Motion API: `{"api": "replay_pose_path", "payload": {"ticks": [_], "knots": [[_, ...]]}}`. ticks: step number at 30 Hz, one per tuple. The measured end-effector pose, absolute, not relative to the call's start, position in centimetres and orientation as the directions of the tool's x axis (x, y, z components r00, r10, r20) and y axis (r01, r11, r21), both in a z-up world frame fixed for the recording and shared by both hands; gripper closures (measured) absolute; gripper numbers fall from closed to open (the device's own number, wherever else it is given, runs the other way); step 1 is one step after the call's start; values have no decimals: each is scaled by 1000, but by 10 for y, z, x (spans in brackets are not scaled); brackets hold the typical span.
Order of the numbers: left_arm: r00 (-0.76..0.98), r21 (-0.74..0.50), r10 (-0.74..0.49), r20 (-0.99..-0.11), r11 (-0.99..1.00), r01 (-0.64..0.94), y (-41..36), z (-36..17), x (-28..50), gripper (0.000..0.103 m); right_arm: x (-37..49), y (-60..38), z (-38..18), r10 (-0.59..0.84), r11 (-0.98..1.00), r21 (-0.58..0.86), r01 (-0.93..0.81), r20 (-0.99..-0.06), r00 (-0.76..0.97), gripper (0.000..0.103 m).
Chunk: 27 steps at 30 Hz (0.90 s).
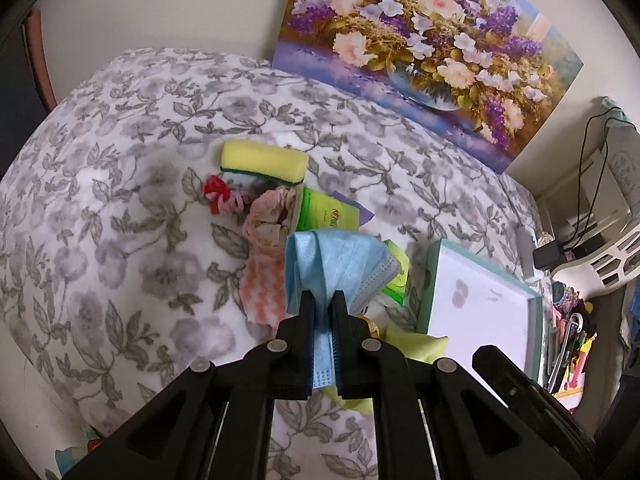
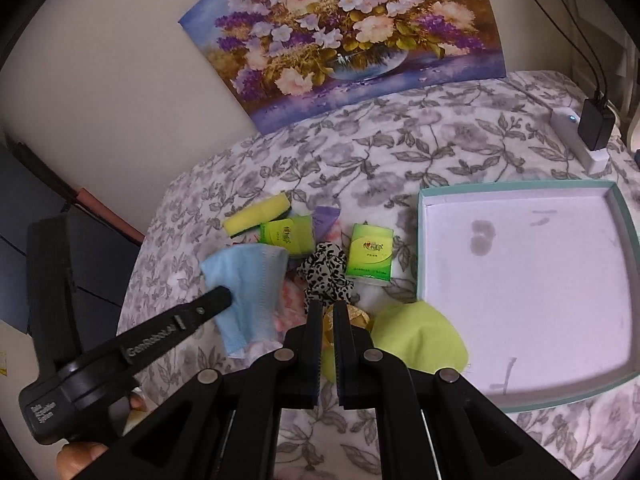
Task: Organize soft objects
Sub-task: 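Close the left gripper on the blue mask while the right gripper grasps the green cloth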
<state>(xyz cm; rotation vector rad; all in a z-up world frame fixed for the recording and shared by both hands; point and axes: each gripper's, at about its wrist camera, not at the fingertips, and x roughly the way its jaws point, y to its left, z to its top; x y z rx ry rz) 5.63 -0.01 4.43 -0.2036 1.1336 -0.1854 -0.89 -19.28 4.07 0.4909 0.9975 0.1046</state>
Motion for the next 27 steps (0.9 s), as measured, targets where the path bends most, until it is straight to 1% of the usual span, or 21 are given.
{"api": "replay_pose_path", "payload": {"ticks": [7,8,10,16,17,18,20,23,24,26,27], "knots": [[349,-234,-225,-910,972,16,1,26,60,96,-1,-200,15,218,913,347,216,-861,459,98],[341,-233,-222,-914,973,10,1,24,61,96,-1,-202,11,213,913,340,224,-868,449,98],[326,-226,-215,-921,974,2,2,19,62,96,0,-205,3,209,912,333,241,-880,427,94],[301,-241,-226,-927,971,-13,5,14,64,96,1,-219,-10,194,900,321,296,-901,387,94],[298,-244,-229,-927,970,-14,5,13,64,96,1,-221,-12,193,896,321,305,-903,383,85],[297,-246,-230,-927,969,-15,5,13,65,96,1,-225,-14,191,891,321,320,-906,378,67],[295,-248,-232,-927,969,-17,5,13,65,96,0,-231,-17,176,886,312,344,-911,372,47],[290,-252,-235,-928,968,-20,5,12,65,96,0,-237,-22,165,882,298,366,-921,353,46],[288,-253,-236,-928,967,-22,5,12,65,96,0,-238,-25,171,878,302,371,-923,346,39],[281,-257,-239,-929,966,-27,6,10,66,96,1,-241,-32,179,872,307,383,-925,334,30],[278,-259,-241,-930,965,-30,6,10,66,96,1,-242,-35,184,868,310,388,-926,329,28]]}}
